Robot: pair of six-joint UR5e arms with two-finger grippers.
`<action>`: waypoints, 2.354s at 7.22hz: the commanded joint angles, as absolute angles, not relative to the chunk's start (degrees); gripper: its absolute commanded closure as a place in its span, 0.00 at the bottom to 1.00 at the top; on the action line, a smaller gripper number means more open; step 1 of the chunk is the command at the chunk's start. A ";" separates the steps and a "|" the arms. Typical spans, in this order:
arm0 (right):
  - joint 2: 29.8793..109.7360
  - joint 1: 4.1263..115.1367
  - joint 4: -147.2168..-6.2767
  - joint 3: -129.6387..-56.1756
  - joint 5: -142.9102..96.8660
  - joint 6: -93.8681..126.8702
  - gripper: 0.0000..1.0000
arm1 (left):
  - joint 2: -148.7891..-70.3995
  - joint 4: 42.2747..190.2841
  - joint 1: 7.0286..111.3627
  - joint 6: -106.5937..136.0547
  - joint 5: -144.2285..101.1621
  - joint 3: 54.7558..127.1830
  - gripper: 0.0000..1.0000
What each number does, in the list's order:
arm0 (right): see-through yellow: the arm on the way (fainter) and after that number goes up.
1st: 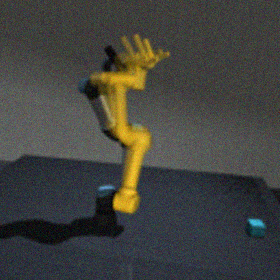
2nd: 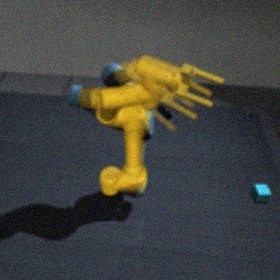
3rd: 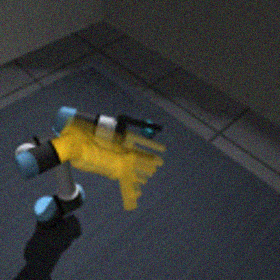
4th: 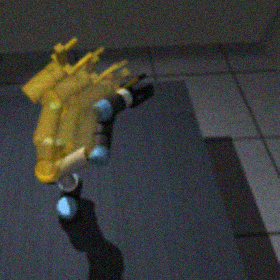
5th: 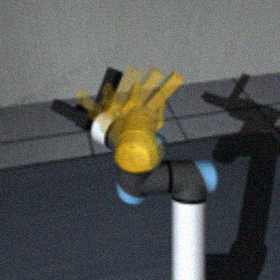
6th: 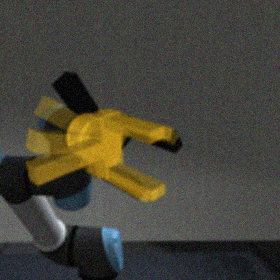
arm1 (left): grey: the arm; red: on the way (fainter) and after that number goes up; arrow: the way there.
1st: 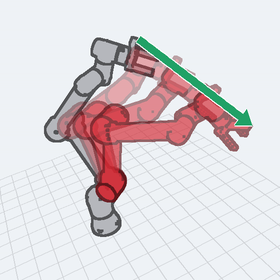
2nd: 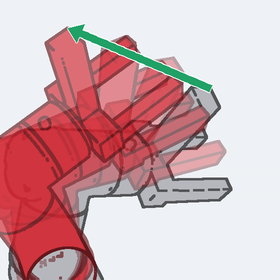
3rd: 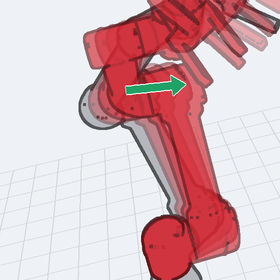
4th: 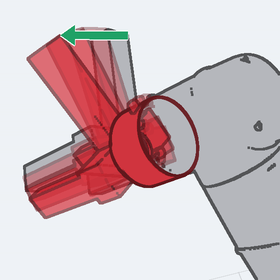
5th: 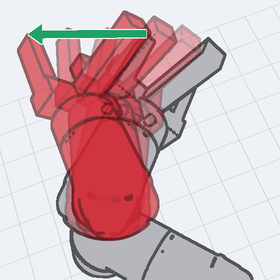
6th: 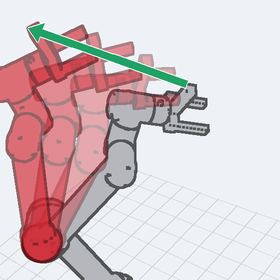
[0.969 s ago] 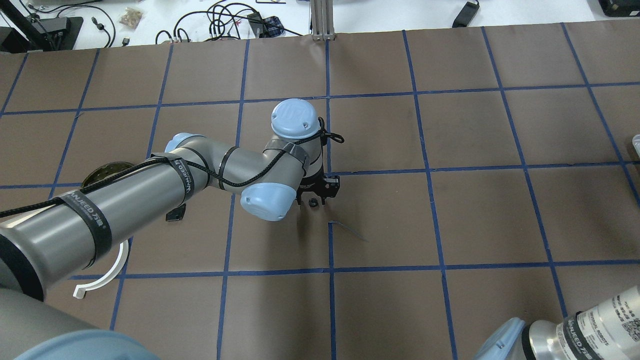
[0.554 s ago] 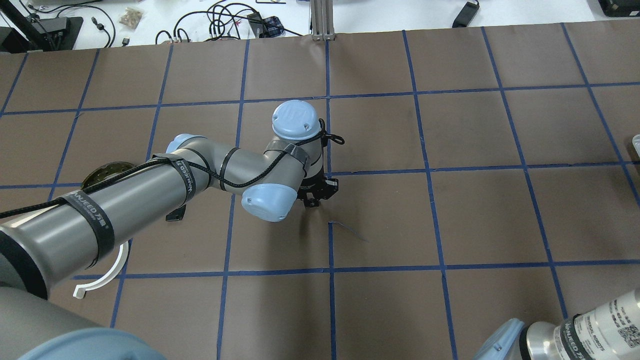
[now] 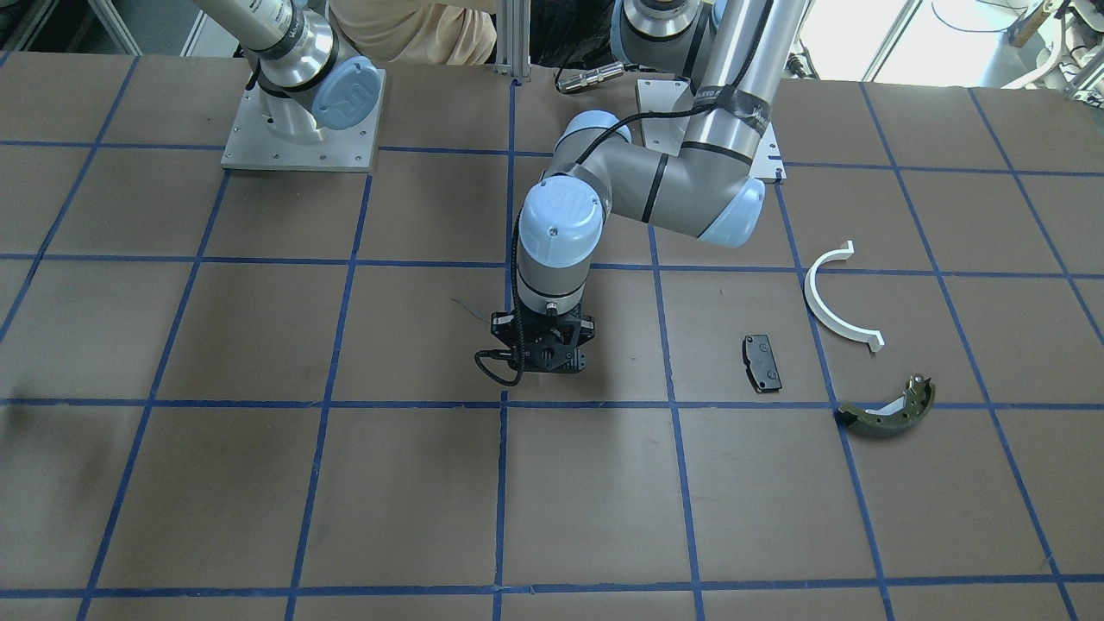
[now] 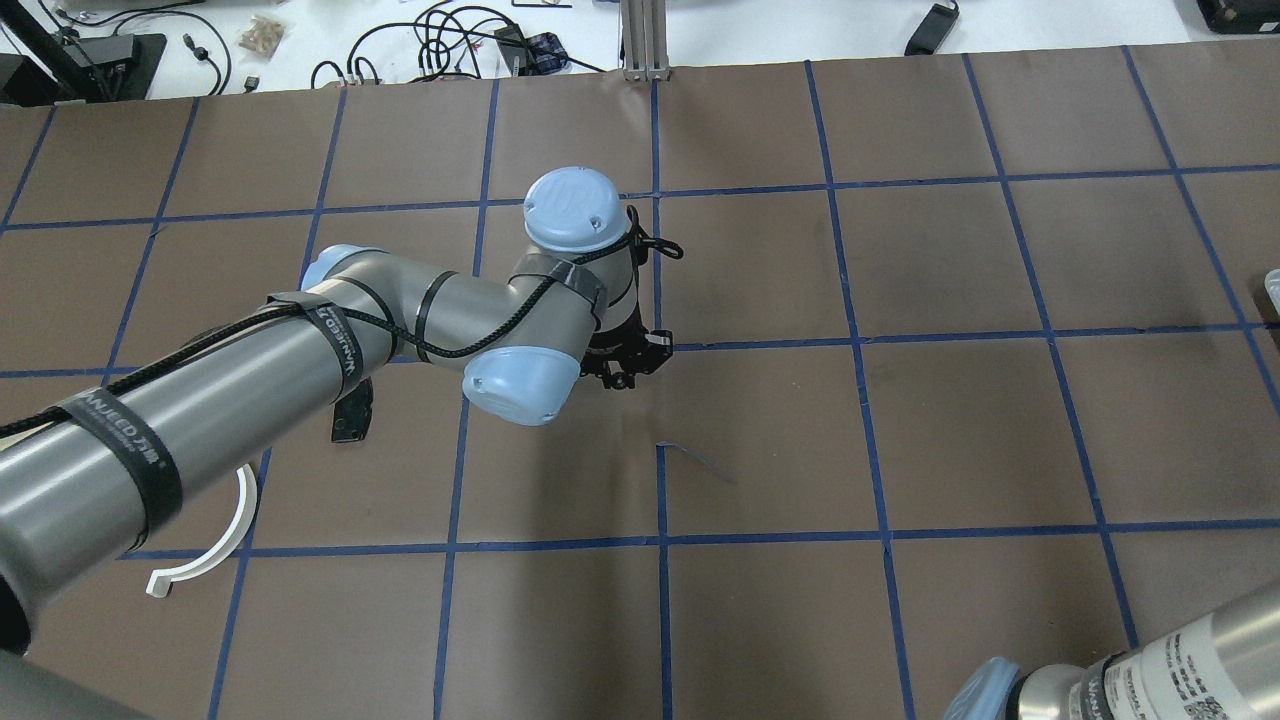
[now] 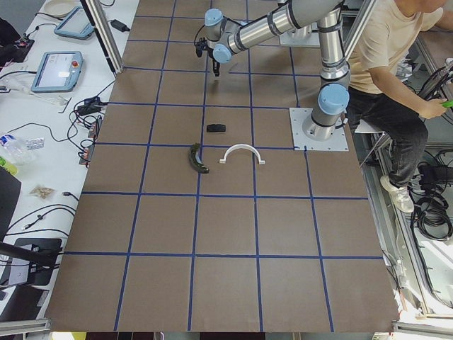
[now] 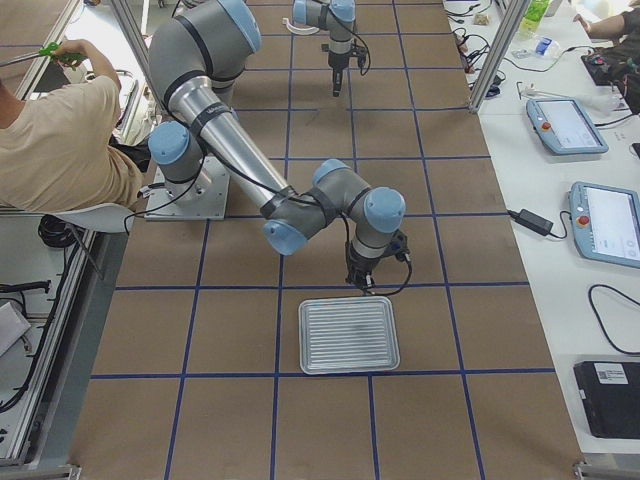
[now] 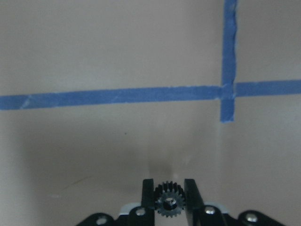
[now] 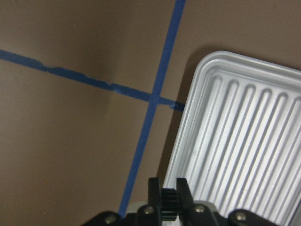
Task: Place bearing gear from tray to pile
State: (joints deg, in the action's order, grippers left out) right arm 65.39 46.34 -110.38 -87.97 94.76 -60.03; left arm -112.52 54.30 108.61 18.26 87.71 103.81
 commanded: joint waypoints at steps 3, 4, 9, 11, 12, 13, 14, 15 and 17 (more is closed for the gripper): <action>67.67 63.94 -109.69 -88.07 92.02 -34.71 1.00 | -103.81 66.45 91.55 3.54 91.03 106.16 1.00; 68.02 68.77 -109.60 -88.07 92.02 -27.67 1.00 | -102.49 66.71 85.49 -3.45 91.49 108.00 1.00; 67.68 97.06 -110.38 -88.59 87.72 9.52 1.00 | -102.48 55.57 66.27 -26.80 91.32 118.73 1.00; 65.93 106.04 -110.74 -89.12 85.37 19.38 1.00 | -103.53 55.46 66.27 -27.07 90.79 119.18 0.11; 64.35 108.61 -113.18 -89.21 82.38 23.69 1.00 | -103.45 55.37 66.18 -28.03 91.05 119.09 0.00; 62.07 111.42 -116.94 -89.21 82.27 27.47 1.00 | -103.36 55.37 66.27 -28.04 90.88 119.00 0.00; 59.70 113.79 -120.55 -89.38 82.27 30.21 1.00 | -102.84 55.37 66.44 -27.86 90.88 118.48 0.00; 57.76 114.69 -121.80 -89.65 82.27 31.19 1.00 | -101.61 55.55 67.23 -27.25 90.88 117.69 0.00; 56.43 114.96 -123.05 -90.26 82.18 31.90 1.00 | -97.06 63.13 73.44 -22.10 91.40 111.40 0.00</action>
